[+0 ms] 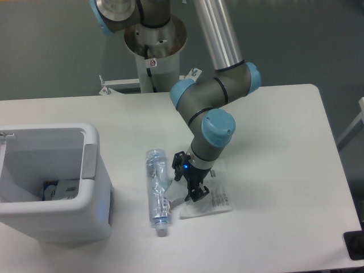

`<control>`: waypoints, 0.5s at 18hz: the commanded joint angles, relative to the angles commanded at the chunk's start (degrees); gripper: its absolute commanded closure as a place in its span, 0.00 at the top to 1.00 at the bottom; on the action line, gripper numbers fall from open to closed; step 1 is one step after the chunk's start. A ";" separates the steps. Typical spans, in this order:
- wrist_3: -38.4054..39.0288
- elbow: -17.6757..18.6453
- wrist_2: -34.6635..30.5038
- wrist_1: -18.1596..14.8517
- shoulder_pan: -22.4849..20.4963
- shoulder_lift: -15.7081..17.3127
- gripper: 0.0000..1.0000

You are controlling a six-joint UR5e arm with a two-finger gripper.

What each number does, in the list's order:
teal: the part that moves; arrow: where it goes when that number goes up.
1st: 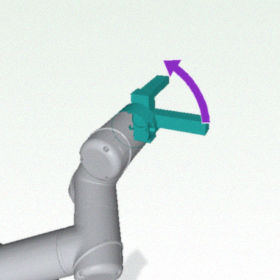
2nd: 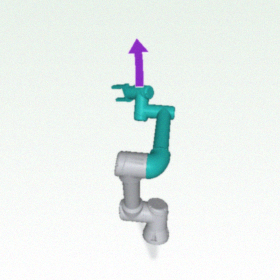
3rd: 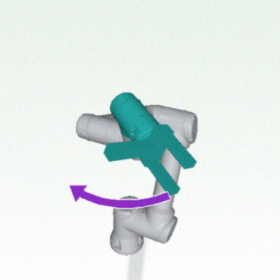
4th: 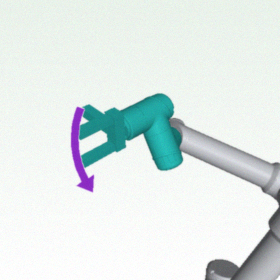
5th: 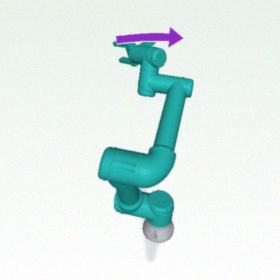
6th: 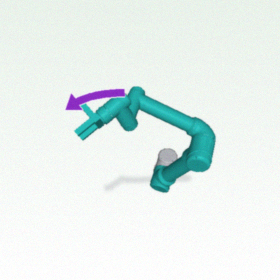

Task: Place the trash in the trash can
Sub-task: 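Lift the white wrapper up off the table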

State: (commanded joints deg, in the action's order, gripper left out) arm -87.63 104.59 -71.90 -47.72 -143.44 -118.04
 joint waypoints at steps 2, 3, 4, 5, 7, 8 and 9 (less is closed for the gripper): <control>1.05 -0.26 0.00 -1.06 -0.09 0.26 0.15; 1.15 -0.35 0.00 -1.84 -0.26 0.96 0.13; 1.15 -0.44 0.00 -2.63 -0.35 1.58 0.05; 1.15 -0.61 0.00 -3.51 -0.70 1.76 0.00; 1.15 -0.88 0.00 -4.92 -1.93 2.11 0.00; 1.15 -0.97 0.00 -5.28 -2.46 2.81 0.00; 1.15 -0.97 0.00 -5.28 -2.72 3.34 0.00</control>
State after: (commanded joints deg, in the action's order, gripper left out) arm -86.48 103.62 -71.89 -53.00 -146.16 -114.70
